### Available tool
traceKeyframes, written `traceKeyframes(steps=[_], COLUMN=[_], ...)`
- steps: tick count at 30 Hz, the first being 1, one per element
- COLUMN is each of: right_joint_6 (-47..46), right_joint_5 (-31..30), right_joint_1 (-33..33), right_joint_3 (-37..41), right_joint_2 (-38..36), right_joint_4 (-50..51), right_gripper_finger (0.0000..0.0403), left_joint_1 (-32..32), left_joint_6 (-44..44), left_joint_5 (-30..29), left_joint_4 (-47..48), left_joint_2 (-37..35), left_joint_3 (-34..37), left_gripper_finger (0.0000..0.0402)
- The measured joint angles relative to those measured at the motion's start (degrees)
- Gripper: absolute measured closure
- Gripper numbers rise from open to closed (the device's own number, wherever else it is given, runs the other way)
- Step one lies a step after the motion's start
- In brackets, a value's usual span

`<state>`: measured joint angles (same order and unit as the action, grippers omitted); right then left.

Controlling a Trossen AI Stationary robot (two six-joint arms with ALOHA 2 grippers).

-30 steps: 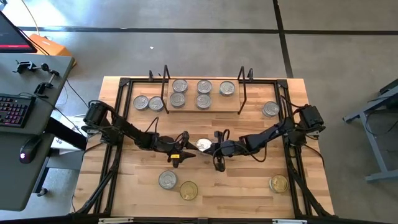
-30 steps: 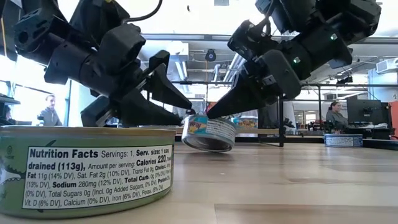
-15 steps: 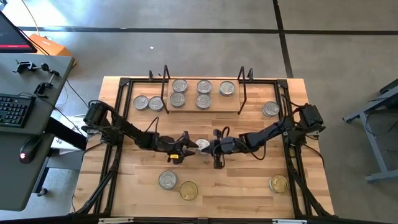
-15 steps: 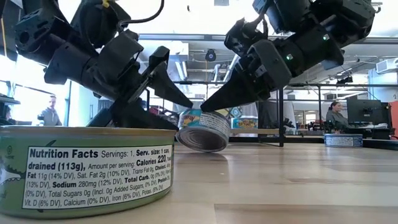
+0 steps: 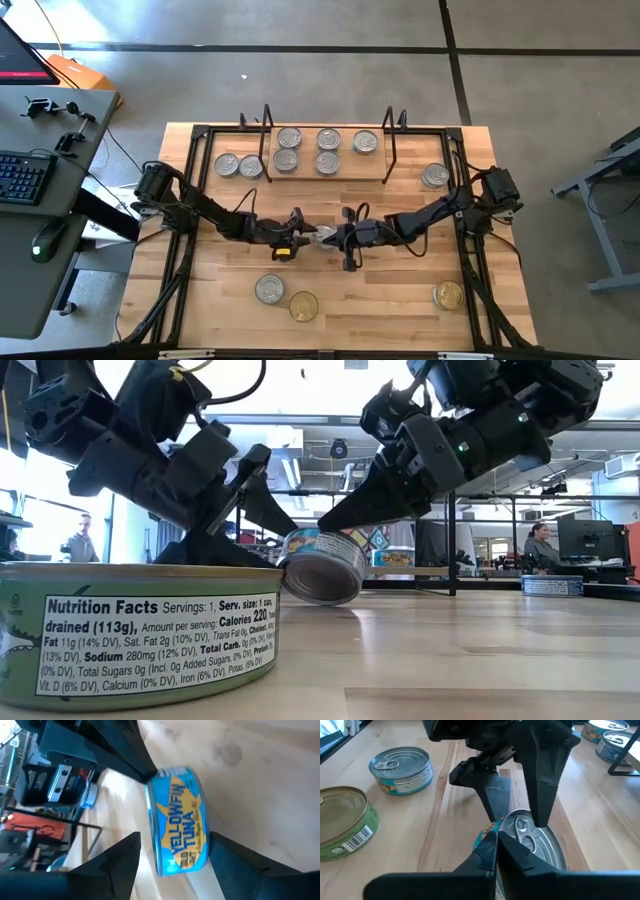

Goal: Stack canned seafood by type on shelf
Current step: Put the Green-blue tuna can on the shelf

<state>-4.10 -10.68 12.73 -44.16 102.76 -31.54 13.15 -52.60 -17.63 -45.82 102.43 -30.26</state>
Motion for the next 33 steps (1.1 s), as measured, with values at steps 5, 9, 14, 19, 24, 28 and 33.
traceKeyframes(steps=[5,9,14,19,24,28,33], right_joint_6=[0.1,0.0,0.8,8.3,14.6,17.1,17.0], right_joint_5=[0.0,-0.8,3.5,3.7,0.3,-4.7,-8.9], right_joint_1=[0.0,0.0,0.6,2.7,5.1,5.5,5.0], right_joint_3=[0.0,0.0,0.0,0.0,-0.1,-0.1,-4.8], right_joint_2=[0.0,-0.1,-3.0,-7.0,-7.6,-7.6,-7.6], right_joint_4=[0.0,-0.3,0.1,0.2,1.4,3.9,16.6], right_gripper_finger=[0.0403,0.0393,0.033,0.0237,0.0165,0.0137,0.013], left_joint_1=[0.0,0.0,0.5,1.2,1.3,1.3,1.4], left_joint_6=[5.7,11.1,22.1,32.7,37.1,37.0,37.1], left_joint_5=[2.0,2.0,0.2,-2.3,-3.9,-4.0,-3.9], left_joint_4=[-0.4,-0.3,-0.6,-1.2,-1.9,-2.3,-2.5], left_joint_2=[0.0,0.0,0.0,0.0,0.0,0.0,-0.1], left_joint_3=[0.0,0.0,0.0,0.0,0.0,0.0,0.0], left_gripper_finger=[0.0217,0.0268,0.029,0.029,0.0283,0.028,0.0278])
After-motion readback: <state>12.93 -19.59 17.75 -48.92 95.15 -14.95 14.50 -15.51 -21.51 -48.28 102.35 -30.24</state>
